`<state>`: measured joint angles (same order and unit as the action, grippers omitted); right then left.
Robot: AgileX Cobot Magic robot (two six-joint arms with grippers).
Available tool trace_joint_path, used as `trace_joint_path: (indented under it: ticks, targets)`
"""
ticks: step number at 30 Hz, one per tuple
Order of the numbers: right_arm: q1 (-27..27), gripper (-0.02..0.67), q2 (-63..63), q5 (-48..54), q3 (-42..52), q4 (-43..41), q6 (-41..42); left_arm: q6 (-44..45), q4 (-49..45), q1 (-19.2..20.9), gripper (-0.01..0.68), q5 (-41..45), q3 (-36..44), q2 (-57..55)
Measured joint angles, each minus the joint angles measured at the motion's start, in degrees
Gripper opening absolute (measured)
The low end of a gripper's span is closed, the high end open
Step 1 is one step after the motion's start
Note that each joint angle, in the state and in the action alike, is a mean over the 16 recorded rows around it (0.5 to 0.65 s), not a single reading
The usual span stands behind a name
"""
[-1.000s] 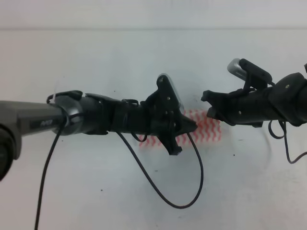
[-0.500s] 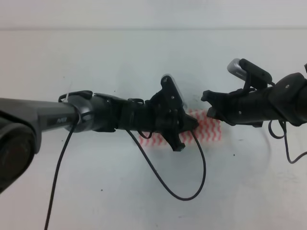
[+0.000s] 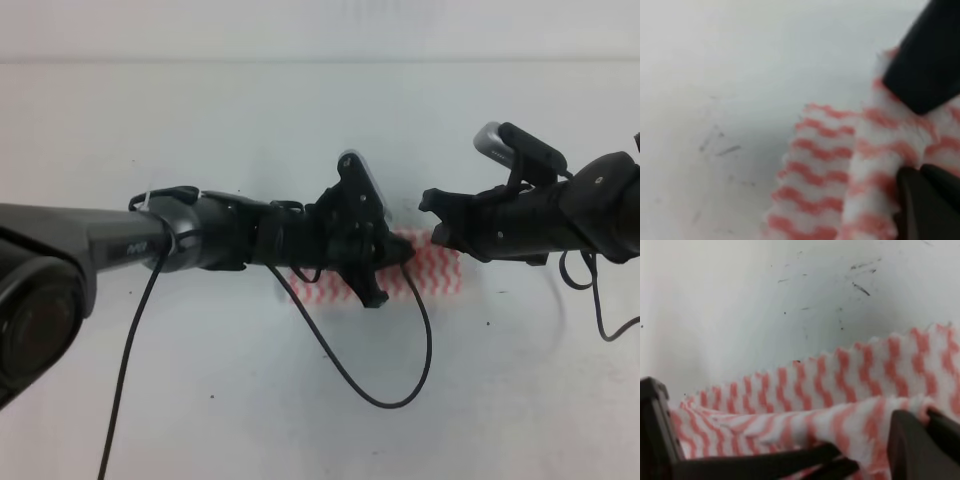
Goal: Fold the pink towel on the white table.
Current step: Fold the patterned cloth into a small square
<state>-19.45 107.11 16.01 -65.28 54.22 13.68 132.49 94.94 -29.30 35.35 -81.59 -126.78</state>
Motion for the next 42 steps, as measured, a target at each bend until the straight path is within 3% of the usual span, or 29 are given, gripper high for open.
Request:
trace_joint_path:
  ticks: [28,34,42]
  targets:
    - [0.1,0.023,-0.3,-4.1,-0.1,0.4,0.3,5.6,4.5,0.0,0.0,-5.2,-0.7,0.9]
    - [0.1,0.018,-0.3,-1.6,-1.0,-0.3,1.8,-2.5,1.1,0.0,0.0,-10.4,-0.5,4.7]
    - [0.1,0.006,-0.3,3.9,-2.7,-3.0,4.0,-24.8,-13.0,0.0,0.0,-14.6,2.8,12.7]
